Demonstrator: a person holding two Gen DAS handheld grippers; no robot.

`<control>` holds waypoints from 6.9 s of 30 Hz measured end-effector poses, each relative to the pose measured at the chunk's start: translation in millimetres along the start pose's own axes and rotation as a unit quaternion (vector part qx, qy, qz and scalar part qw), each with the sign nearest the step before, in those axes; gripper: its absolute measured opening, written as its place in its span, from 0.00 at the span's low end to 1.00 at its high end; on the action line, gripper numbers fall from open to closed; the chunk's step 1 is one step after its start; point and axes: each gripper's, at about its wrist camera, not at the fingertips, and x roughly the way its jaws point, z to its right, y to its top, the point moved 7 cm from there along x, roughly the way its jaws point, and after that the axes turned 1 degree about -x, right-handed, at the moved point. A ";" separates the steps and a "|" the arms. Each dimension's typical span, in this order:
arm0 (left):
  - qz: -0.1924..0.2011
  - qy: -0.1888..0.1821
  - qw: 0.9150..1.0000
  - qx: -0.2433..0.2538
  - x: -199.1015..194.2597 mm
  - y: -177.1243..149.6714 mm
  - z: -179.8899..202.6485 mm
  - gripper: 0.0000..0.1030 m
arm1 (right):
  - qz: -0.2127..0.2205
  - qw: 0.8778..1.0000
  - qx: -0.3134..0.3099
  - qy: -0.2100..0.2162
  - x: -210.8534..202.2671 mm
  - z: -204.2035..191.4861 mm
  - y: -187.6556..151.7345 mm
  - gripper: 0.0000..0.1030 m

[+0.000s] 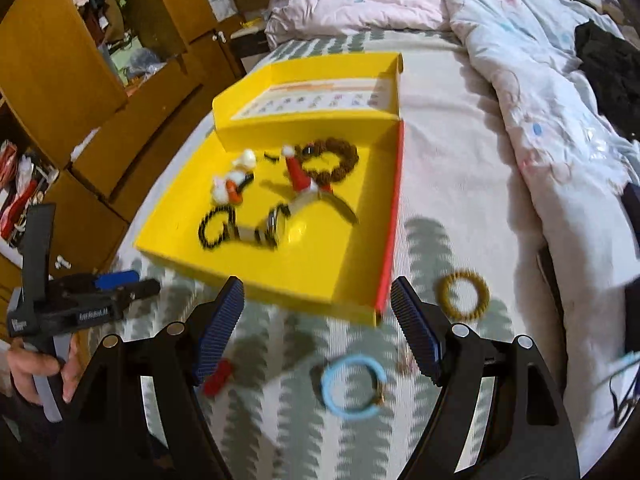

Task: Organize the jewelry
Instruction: 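Move both tools back toward the pearl hair claw and blue bangle, then grasp the light-blue bangle with the right tool while the left tool grasps the pearl hair claw, then carry the bangle and pearl claw into the yellow box and open both tools, then move both tools back toward the red bead ornament and pink charm, then grasp the pink charm with the right tool while the left tool grasps the red bead ornament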

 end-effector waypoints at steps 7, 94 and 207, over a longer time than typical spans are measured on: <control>-0.022 0.019 1.000 0.011 16.5 -22.9 12.6 0.54 | -0.044 0.999 -0.010 -0.022 3.8 1.5 -49.0 0.75; 0.060 -0.060 0.995 -0.052 -11.7 83.5 1.8 0.37 | 0.010 0.999 -0.018 0.041 30.5 -43.2 40.4 0.12; -0.069 -0.005 0.995 0.071 70.6 -73.3 102.1 0.40 | -0.108 0.990 0.043 -0.078 82.6 81.7 -82.5 0.25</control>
